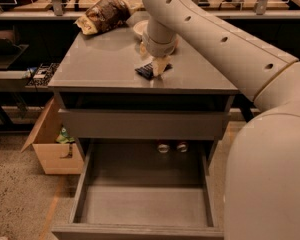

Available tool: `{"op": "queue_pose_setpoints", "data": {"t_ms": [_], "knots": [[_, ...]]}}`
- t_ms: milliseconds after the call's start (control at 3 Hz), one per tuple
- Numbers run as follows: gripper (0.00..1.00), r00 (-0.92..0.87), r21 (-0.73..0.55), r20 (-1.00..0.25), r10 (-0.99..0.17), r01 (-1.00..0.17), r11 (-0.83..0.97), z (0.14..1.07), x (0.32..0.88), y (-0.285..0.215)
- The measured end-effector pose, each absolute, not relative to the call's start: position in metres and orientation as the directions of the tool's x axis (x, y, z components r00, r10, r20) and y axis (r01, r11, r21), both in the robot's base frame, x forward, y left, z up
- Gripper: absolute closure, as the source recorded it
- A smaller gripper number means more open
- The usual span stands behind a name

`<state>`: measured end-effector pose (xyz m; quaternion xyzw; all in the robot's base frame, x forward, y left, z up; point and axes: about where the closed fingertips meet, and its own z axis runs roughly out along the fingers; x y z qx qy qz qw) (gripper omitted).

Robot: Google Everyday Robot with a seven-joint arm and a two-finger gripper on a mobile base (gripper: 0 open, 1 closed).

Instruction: Pick rxbar blueberry from middle drawer and place on counter

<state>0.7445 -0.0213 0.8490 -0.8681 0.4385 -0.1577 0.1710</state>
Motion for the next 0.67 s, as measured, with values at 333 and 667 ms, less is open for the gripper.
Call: {"op": "queue_pose_setpoints", "data": {"t_ms": [333, 667], "knots": [[0.0, 0.566, -0.433, 0.123, -0.815, -0.708, -0.558, 0.8536, 0.7447, -0.0209], [0.0, 0.566, -0.433, 0.123, -0.815, -0.708, -0.558, 0.8536, 0.7447, -0.0209]]}}
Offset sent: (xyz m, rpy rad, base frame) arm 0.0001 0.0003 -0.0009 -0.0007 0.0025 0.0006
